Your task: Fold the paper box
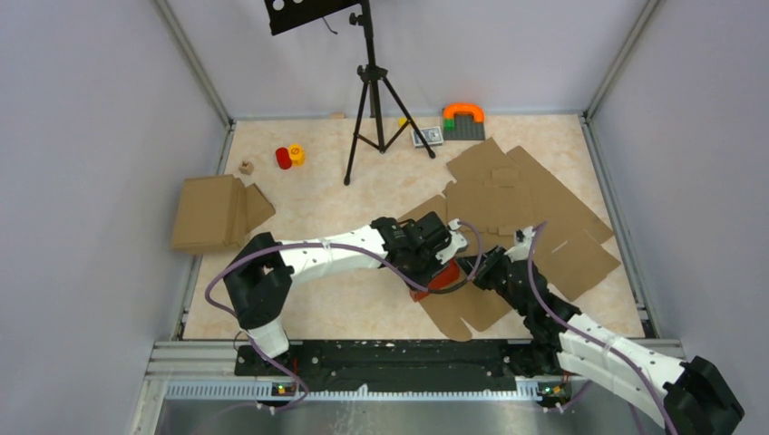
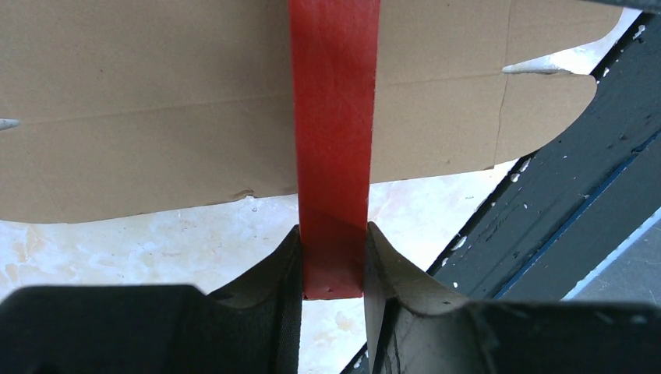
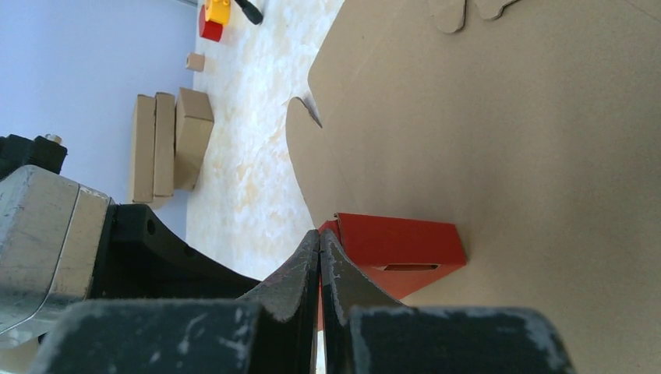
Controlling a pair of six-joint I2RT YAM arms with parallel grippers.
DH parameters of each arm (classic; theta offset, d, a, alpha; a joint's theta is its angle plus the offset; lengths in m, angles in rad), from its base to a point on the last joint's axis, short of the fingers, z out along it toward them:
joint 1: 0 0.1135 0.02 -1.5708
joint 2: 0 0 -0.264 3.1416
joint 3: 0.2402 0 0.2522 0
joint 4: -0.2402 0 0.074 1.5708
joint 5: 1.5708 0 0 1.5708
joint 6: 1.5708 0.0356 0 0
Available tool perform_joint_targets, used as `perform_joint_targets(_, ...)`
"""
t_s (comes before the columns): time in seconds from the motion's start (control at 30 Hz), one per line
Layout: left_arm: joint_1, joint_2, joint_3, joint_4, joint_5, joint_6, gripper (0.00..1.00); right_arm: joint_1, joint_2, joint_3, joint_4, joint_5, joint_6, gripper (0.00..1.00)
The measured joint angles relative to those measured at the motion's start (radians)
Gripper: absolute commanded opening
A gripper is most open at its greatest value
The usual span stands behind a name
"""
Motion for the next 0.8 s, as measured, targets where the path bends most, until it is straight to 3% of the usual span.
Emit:
perform_joint_targets(0.33, -0.001, 0.0, 0.005, -0.009, -0.031, -0.005, 0.1, 0.0, -0.079, 0.068, -0.144, 0.003, -0.097, 0.0)
perform_joint_targets(0.5, 0.002, -0.008, 0.028, -0.072, -0.161, -0.023, 0.1, -0.001, -0.215, 0.094, -0.253, 0.035, -0.145, 0.0)
perform_joint_targets(0.63, 0.04, -0.052, 0.038, -0.142, -0.288, -0.055, 0.01, -0.003, -0.315, 0.099, -0.351, 0.06, -0.175, 0.0)
perform_joint_targets(0.73, 0.095, -0.096, 0.048, -0.192, -0.372, -0.091, 0.1, -0.003, -0.349, 0.121, -0.426, 0.069, -0.199, 0.0)
perform_joint_targets(0.8, 0.135, -0.131, 0.054, -0.219, -0.445, -0.121, 0.03, -0.003, -0.355, 0.142, -0.465, 0.071, -0.215, 0.0)
